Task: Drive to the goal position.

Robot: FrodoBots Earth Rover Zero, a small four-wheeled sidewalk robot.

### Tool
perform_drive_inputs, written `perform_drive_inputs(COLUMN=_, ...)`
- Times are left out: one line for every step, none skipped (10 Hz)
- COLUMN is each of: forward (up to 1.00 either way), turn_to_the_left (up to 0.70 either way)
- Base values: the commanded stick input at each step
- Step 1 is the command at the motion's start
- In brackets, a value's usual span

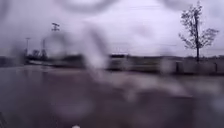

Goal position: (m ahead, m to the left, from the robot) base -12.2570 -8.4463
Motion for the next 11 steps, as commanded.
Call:
perform_drive_inputs(forward=0.70, turn_to_the_left=0.00)
perform_drive_inputs(forward=0.70, turn_to_the_left=0.00)
perform_drive_inputs(forward=0.70, turn_to_the_left=-0.01)
perform_drive_inputs(forward=0.70, turn_to_the_left=-0.06)
perform_drive_inputs(forward=0.70, turn_to_the_left=-0.20)
perform_drive_inputs(forward=0.70, turn_to_the_left=-0.30)
perform_drive_inputs(forward=0.70, turn_to_the_left=-0.34)
perform_drive_inputs(forward=0.70, turn_to_the_left=-0.35)
perform_drive_inputs(forward=0.70, turn_to_the_left=-0.35)
perform_drive_inputs(forward=0.70, turn_to_the_left=-0.35)
perform_drive_inputs(forward=0.70, turn_to_the_left=-0.35)
